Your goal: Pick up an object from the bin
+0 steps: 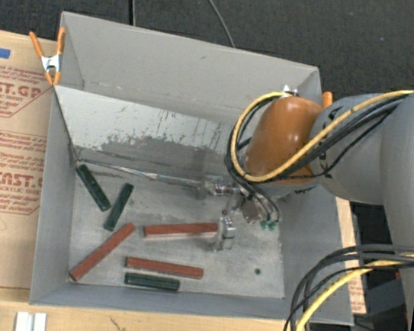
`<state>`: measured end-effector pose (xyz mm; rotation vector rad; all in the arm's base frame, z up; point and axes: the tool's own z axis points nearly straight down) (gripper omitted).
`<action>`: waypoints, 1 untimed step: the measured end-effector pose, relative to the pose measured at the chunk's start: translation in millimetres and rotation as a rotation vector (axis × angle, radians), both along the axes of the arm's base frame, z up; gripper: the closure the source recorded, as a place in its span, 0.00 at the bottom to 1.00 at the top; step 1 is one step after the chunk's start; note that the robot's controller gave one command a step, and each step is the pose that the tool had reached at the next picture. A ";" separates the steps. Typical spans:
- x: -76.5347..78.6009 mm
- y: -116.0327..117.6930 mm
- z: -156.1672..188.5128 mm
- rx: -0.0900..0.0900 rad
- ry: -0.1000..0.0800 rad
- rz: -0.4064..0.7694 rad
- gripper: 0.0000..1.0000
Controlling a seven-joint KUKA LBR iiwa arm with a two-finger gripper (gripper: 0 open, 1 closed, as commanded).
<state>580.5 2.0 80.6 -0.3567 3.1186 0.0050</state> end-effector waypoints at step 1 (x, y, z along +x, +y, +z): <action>-37.0 27.0 -10.6 -0.003 0.000 0.114 1.00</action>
Offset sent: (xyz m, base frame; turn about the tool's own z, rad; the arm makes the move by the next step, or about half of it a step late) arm 0.0000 0.0000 0.0000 0.0000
